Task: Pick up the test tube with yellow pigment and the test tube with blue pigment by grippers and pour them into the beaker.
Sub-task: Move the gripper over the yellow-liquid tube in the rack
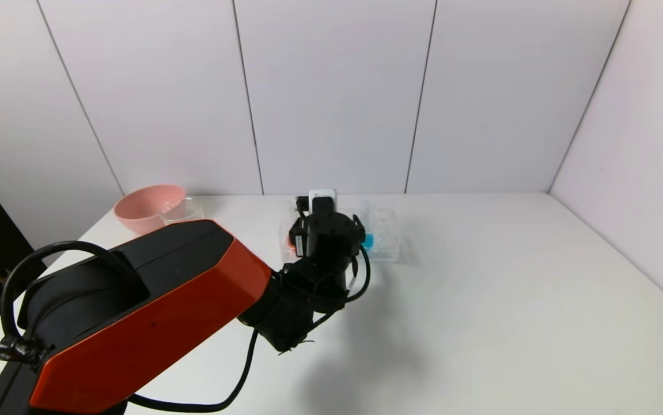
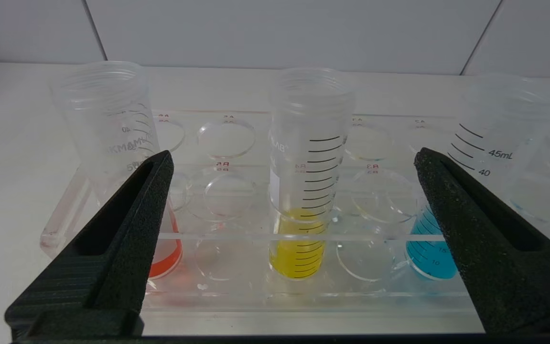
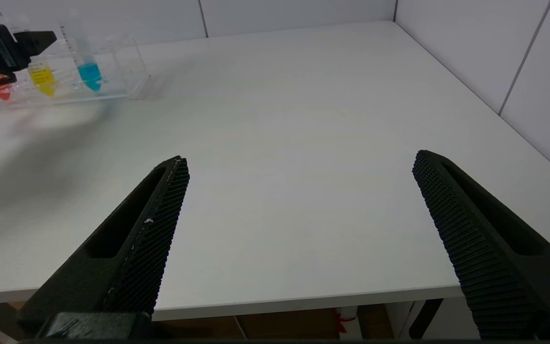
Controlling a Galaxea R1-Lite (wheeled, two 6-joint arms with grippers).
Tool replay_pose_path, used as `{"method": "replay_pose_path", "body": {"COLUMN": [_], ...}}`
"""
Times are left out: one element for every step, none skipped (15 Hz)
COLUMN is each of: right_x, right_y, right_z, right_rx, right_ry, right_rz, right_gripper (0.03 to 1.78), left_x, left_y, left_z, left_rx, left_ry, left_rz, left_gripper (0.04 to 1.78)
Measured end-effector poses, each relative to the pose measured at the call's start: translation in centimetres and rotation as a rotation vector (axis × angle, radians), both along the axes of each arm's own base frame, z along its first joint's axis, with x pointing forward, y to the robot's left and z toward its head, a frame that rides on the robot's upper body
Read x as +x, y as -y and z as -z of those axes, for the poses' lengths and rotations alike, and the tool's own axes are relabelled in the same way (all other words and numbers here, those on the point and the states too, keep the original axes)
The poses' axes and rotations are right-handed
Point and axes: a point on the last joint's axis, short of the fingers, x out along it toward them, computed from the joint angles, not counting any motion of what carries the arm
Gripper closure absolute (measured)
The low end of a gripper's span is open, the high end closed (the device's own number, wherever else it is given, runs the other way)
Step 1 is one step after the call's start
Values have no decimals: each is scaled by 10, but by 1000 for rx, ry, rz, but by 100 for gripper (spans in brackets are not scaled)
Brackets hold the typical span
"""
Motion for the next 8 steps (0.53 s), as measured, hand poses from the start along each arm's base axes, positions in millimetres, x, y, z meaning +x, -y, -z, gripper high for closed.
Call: {"method": "replay_pose_path", "body": {"right_x": [0,0,0,0,0,0,0,0], "right_y": [0,0,0,0,0,0,0,0], "right_z": [0,0,0,0,0,0,0,0], "right_rx": [0,0,0,0,0,0,0,0], "right_ry": [0,0,0,0,0,0,0,0], "right_rz": [0,0,0,0,0,0,0,0], "right_gripper": [10,10,10,10,10,10,10,10], "left_x": [0,1,2,3,4,5,6,7], "left_y": [0,0,0,1,1,2,3,3], "left_z": [-1,-2,-2,-2,-2,-2,-3,-2], "left_rx": [0,-3,-5,-4,-3,-4,-6,-3], "left_ry": [0,4,5,4,3,5,7,5], "left_rz": [-1,-1,-2,-4,-4,-4,-4,-5], "left_gripper": [6,6,6,6,6,6,6,6]}}
